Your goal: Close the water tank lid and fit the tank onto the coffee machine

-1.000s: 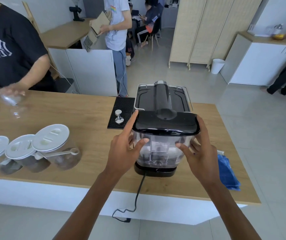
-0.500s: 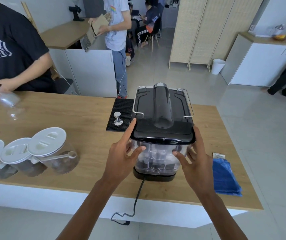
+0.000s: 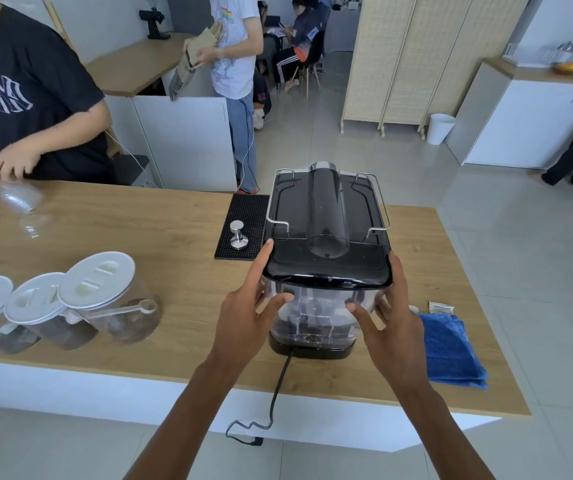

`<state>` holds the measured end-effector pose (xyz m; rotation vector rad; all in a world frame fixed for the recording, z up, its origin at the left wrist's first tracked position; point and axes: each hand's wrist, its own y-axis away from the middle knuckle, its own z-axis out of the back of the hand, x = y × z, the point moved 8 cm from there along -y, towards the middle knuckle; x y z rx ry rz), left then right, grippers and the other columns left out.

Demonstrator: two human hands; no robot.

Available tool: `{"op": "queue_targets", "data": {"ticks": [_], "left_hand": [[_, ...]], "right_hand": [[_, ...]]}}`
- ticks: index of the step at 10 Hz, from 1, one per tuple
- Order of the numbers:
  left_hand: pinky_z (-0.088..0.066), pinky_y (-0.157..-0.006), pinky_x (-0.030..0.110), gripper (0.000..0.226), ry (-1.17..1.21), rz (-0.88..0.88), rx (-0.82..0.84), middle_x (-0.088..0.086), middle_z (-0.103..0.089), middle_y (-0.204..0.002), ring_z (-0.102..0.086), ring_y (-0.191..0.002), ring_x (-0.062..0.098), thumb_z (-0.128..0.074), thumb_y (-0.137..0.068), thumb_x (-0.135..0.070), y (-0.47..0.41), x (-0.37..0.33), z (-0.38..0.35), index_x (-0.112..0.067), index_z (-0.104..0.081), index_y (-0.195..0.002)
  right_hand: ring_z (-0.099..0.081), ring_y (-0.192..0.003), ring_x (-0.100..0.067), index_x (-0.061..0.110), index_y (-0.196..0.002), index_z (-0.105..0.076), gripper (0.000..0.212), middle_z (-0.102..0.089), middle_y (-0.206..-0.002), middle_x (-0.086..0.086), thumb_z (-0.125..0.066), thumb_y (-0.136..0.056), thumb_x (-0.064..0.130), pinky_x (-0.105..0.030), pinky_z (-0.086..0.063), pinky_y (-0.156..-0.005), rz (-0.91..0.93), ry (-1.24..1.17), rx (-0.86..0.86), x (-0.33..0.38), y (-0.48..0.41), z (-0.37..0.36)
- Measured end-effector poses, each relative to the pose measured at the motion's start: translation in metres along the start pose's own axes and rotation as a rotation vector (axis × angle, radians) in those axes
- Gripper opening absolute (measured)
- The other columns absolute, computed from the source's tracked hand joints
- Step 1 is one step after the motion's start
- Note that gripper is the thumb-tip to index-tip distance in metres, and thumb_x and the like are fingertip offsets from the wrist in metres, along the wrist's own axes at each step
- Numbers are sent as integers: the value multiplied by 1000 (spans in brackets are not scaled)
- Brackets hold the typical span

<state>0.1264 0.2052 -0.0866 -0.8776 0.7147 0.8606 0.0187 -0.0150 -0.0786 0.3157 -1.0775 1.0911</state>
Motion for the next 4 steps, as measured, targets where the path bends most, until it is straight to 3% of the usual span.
{"op": "queue_targets", "data": {"ticks": [1, 2, 3, 4], "left_hand": [[-51, -77, 6, 83, 3, 13, -6, -16, -59, -100, -58, -81, 0, -61, -100, -44, 3, 4, -2, -38, -11, -166], [-49, -86, 9, 81, -47, 59, 35, -10, -71, -125, -70, -98, 0, -49, -100, -57, 14, 24, -9, -35, -8, -167], [-49, -90, 10, 83, -189, 111, 63, 1, -60, -151, -69, -103, -7, -33, -95, -67, 45, 53, -13, -29, -12, -166], [-39, -120, 51, 94, -278, 238, 144, 2, -30, -171, -35, -155, 31, -17, -86, -87, 74, 101, -23, -35, -14, -164]], "right_hand": [[-54, -119, -8, 41, -158, -7, 95, -50, -142, 20, -70, -87, 39, -33, -50, -99, -16, 5, -5, -2, 1, 0], [-49, -119, -3, 41, -158, -4, 93, -41, -140, 30, -68, -91, 38, -29, -49, -95, -30, 5, -19, -10, 6, -3], [-53, -123, -9, 35, -160, -7, 81, -45, -151, 11, -58, -98, 41, -26, -51, -88, -43, 111, -19, -34, 22, -13], [-48, -138, -26, 24, -161, -10, 80, -34, -161, -4, -39, -96, 62, -35, -49, -97, -105, 277, 15, -80, 53, -31]]}}
